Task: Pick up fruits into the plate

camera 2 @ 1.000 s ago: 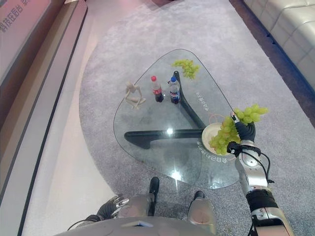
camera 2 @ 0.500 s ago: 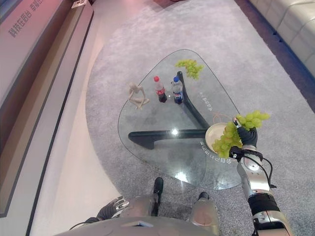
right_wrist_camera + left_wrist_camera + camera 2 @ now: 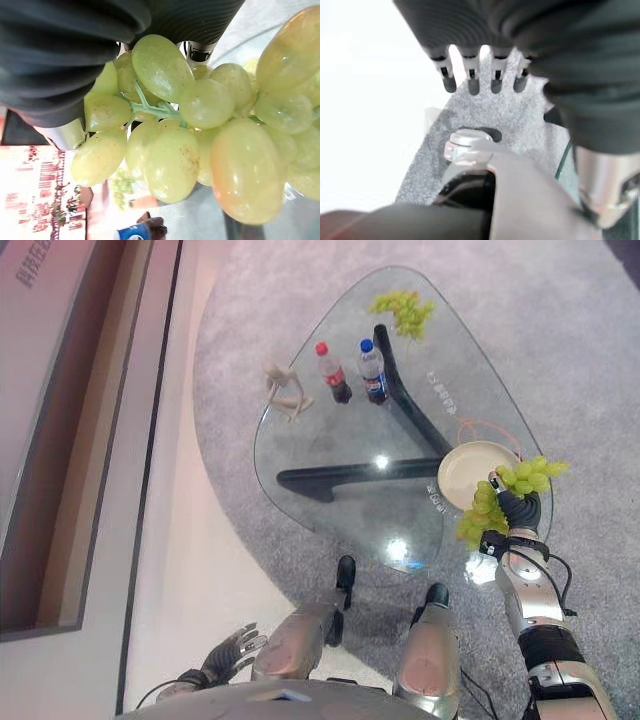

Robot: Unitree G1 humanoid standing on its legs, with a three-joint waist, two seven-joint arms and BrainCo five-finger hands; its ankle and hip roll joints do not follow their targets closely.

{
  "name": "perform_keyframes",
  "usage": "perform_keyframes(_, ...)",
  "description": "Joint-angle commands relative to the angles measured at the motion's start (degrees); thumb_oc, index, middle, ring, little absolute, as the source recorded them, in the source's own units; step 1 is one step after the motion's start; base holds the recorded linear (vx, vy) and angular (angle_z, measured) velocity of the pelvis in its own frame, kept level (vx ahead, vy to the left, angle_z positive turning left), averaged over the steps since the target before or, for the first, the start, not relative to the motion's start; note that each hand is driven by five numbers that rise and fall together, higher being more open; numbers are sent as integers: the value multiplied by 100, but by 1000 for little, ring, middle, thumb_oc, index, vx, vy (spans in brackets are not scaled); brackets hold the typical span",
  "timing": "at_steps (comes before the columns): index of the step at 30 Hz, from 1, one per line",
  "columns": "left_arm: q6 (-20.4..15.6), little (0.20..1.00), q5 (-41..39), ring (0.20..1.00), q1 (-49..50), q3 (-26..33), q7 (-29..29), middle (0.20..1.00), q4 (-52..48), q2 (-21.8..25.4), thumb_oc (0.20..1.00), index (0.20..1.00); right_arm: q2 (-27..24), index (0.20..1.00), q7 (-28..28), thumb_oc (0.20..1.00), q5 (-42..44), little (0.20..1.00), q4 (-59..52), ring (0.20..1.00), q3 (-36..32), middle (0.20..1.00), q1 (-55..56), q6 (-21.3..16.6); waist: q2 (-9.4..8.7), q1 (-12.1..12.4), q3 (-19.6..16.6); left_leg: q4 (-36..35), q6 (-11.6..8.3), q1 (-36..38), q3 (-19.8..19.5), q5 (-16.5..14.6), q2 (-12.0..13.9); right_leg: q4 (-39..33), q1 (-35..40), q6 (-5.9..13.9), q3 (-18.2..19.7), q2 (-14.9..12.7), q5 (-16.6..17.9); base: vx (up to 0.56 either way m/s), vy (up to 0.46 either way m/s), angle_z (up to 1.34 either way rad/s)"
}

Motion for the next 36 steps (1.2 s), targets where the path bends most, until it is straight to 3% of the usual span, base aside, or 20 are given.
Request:
perform_keyframes(1,-141,1000,-131,1000,-229,-171,-81,1000,-34,39,1000,1000,-106,200,-25,200,-6,200,-322,200,-78,200,-587,-296,-384,25,100,84,110,423,273,-575,-469,-931,252,-285,52,423,595,0,0,0)
perform_keyframes(18,46,1000,41,1000,-272,-109,116,1000,-45,-40,1000,1000,536,200,761,200,685,200,764,200,165,200,-43,468,-643,-12,-213,-75,107,752,437,-667,-363,-1349,728,-207,51,492,675,11,-7,0)
perform_keyframes(27,396,1000,304,1000,-336,110,332,1000,221,-10,1000,1000,1092,200,1435,200,1403,200,1875,200,35,200,278,613,-1088,130,-664,-178,109,1081,498,-755,-240,-1657,1232,-137,-57,564,740,35,-51,6)
perform_keyframes(31,581,1000,414,1000,-377,236,344,1000,392,-34,1000,1000,1251,200,1877,200,1494,200,2404,200,43,200,388,739,-1227,220,-928,-232,114,1266,542,-791,-187,-1797,1474,-122,-89,618,753,64,1,11)
perform_keyframes(36,712,1000,441,1000,-409,292,359,1000,467,-30,1000,1000,1349,200,1978,200,1444,200,2649,200,112,200,411,887,-1311,279,-1098,-320,120,1391,583,-794,-147,-1920,1636,-105,-84,656,771,31,19,10)
